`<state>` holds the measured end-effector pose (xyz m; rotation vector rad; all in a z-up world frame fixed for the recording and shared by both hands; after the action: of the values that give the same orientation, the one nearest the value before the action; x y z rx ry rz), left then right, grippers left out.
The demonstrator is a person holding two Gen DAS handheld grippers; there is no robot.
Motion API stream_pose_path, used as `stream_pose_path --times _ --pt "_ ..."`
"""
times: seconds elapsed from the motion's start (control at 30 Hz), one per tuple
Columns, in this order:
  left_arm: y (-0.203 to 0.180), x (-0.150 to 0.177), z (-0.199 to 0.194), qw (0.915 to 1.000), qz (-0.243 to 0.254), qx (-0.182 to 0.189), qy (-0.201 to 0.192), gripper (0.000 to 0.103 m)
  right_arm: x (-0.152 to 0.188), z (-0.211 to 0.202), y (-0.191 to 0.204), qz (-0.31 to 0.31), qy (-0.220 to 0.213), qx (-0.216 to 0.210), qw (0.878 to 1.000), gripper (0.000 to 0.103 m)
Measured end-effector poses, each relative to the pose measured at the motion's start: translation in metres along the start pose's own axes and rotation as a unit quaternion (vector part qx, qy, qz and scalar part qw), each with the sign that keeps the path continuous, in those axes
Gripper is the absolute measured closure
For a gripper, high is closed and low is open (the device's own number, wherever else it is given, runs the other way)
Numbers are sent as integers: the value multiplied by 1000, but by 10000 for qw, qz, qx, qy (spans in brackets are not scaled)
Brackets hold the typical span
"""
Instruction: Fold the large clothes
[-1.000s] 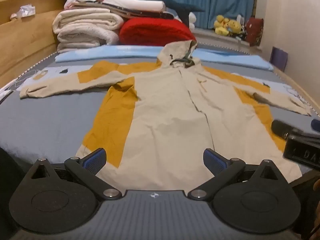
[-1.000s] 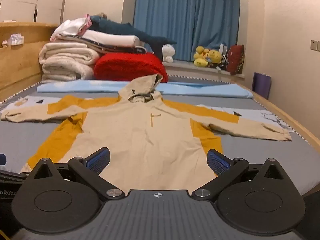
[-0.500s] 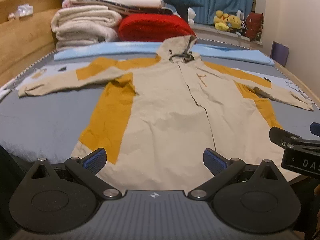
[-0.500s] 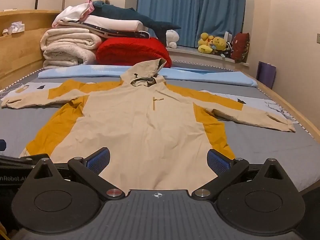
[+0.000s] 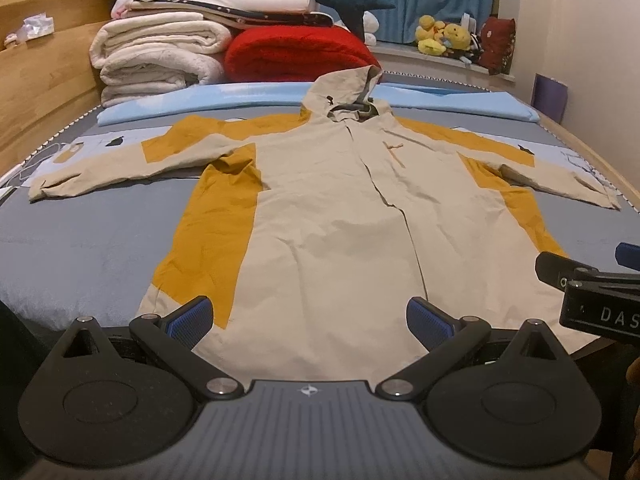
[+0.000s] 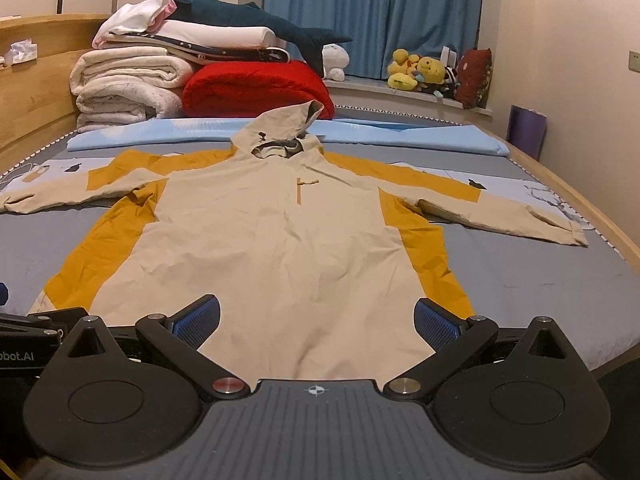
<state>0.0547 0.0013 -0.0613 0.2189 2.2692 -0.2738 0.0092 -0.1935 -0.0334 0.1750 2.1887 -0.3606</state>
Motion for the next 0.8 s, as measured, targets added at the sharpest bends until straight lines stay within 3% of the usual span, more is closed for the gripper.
stream_pose_path --times 0.8 --pt "-1 1 0 10000 12 56 -4 0 -5 -3 6 -16 -108 -78 9999 1"
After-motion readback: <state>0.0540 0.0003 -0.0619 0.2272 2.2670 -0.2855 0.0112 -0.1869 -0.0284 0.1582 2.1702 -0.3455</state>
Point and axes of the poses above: each gripper's, at about its wrist camera, not at the fingertips, and z roughly the way its jaws point, y to its left, x to its underside, the point moved 5 cm from there along z, roughly the way its jaws point, and after that the axes turned 12 degrees about x, right-handed, at the moved point
